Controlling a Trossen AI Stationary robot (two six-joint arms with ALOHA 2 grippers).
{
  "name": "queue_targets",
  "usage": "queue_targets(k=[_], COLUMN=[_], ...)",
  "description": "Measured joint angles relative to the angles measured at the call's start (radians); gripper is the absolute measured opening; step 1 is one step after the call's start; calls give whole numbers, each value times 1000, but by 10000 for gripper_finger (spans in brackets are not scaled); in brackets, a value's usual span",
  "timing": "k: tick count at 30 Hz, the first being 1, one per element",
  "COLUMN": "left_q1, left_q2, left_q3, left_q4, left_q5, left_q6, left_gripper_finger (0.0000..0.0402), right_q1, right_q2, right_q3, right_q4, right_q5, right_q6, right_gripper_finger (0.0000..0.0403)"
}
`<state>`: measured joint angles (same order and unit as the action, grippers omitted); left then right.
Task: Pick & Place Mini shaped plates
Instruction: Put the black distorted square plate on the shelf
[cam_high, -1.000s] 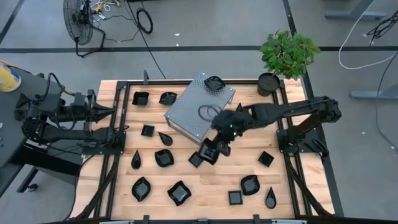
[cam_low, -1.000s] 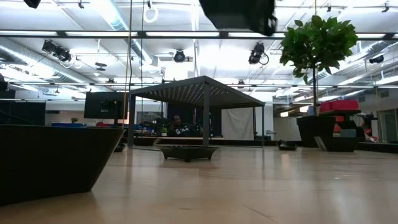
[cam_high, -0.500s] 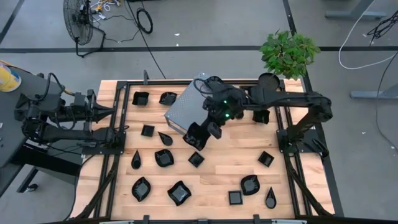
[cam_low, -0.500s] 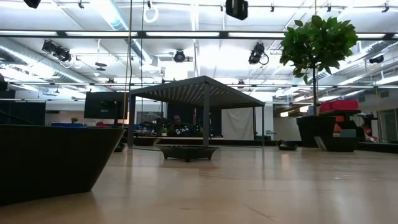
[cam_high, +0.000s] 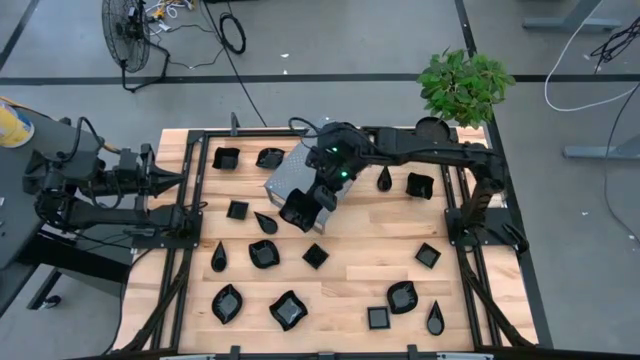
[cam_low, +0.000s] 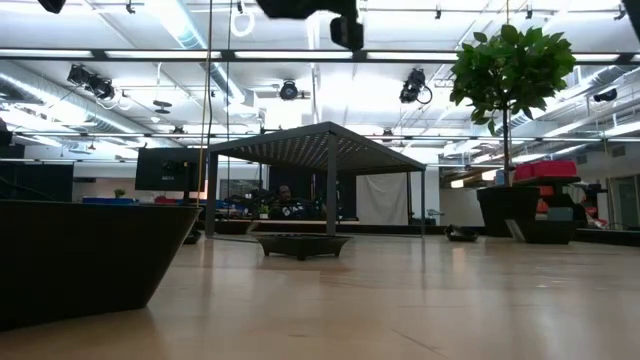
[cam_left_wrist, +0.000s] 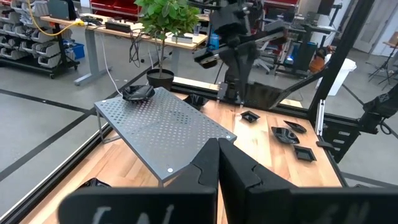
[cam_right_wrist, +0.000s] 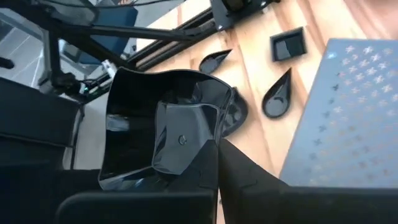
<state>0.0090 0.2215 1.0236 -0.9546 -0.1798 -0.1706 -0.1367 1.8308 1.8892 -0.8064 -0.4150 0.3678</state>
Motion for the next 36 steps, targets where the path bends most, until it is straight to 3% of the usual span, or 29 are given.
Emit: queue_targets(k=[6, 20, 36], left_q1=[0, 0, 0], left_q2=[0, 0, 0], left_q3=[0, 0, 0], left_q4=[0, 0, 0], left_q5=[0, 0, 0], left_q6=[0, 0, 0], left_gripper_finger=[5, 5, 5], right_q1=[-41, -145, -165], right_q2=[79, 180, 179], right_q3=[61, 53, -18], right_q4=[-49, -59, -46], right_q5=[5, 13, 22], right_q6=[-95, -244, -138], right_gripper_finger=[0, 0, 0])
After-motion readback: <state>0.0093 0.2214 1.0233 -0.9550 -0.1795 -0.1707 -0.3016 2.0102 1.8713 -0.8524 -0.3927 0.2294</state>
